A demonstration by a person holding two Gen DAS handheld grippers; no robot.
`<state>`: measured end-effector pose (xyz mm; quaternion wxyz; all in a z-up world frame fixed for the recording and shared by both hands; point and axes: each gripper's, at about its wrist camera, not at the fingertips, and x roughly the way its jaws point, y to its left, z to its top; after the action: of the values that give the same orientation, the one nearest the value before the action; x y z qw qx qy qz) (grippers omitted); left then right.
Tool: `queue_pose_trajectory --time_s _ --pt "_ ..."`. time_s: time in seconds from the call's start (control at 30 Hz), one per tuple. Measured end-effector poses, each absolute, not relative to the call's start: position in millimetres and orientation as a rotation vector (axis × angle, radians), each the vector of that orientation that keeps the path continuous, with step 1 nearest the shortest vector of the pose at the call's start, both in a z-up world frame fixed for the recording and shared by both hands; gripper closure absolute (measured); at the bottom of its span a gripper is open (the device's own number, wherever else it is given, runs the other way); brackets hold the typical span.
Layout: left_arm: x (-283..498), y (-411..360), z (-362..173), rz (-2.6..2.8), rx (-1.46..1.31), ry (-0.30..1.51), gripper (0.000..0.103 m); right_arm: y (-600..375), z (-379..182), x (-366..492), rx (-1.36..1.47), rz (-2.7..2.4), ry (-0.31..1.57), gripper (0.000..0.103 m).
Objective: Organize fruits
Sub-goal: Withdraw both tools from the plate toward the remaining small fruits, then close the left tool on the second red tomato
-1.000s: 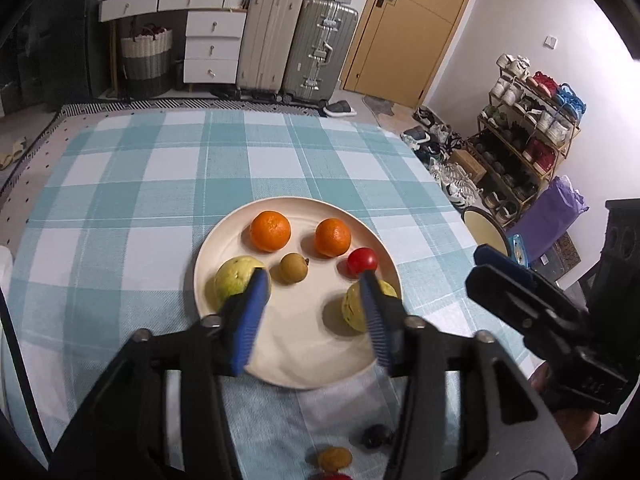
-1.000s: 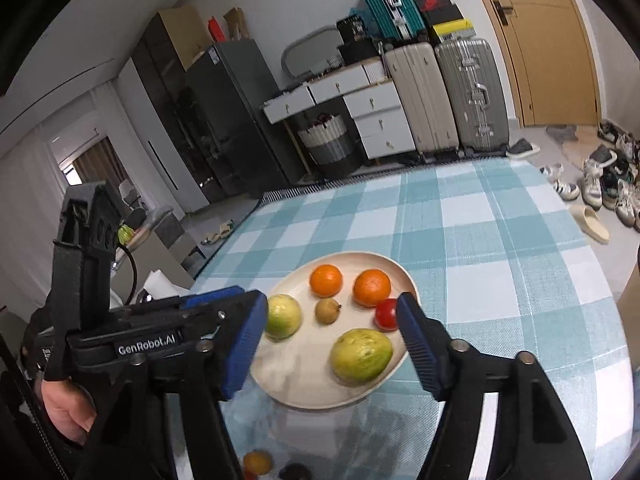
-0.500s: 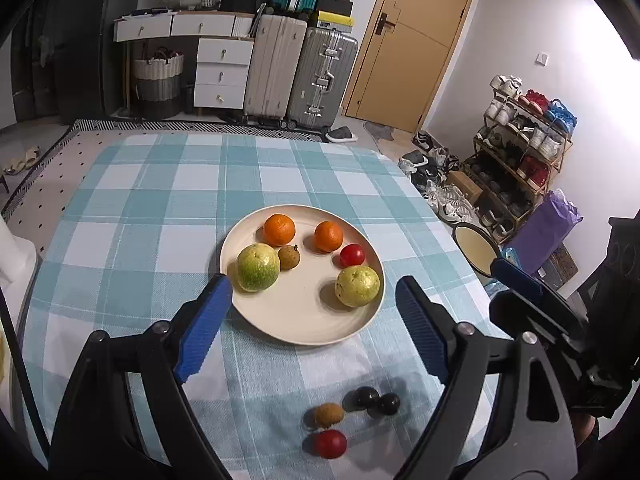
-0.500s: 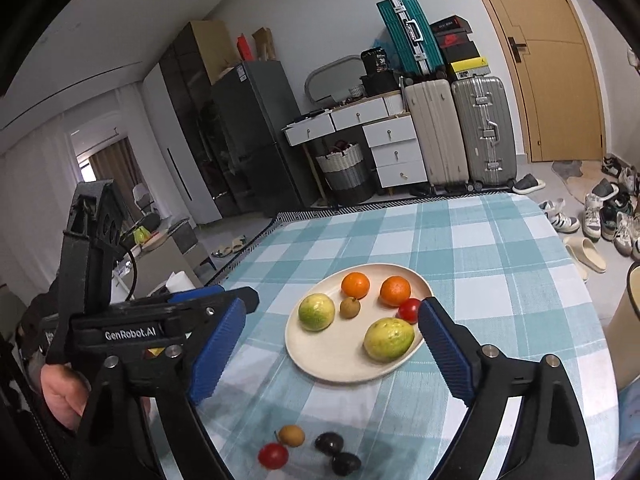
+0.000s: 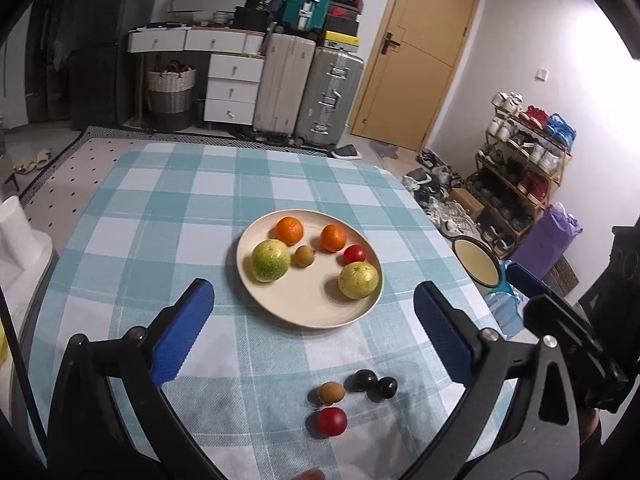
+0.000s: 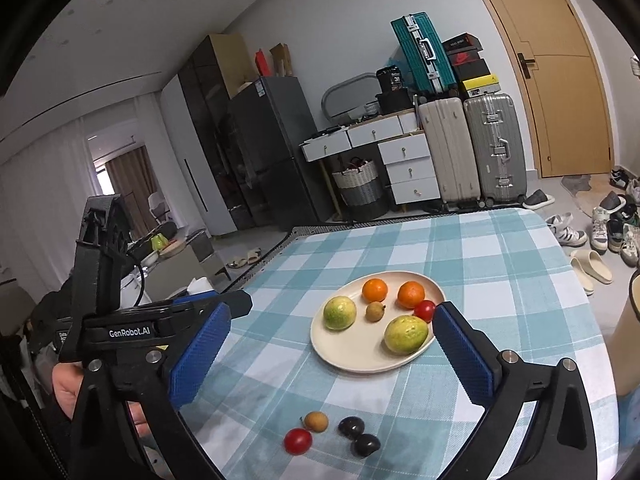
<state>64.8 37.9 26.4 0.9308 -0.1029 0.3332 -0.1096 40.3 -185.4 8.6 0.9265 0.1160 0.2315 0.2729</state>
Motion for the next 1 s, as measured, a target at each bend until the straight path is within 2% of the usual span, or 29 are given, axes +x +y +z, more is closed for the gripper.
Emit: queue_pose_trajectory --time_s 1.0 --pt "45.8 6.9 -100.5 -0.323 -0.111 0.918 0.001 -200.3 -48.6 45.0 0.279 0.489 0.591 0.0"
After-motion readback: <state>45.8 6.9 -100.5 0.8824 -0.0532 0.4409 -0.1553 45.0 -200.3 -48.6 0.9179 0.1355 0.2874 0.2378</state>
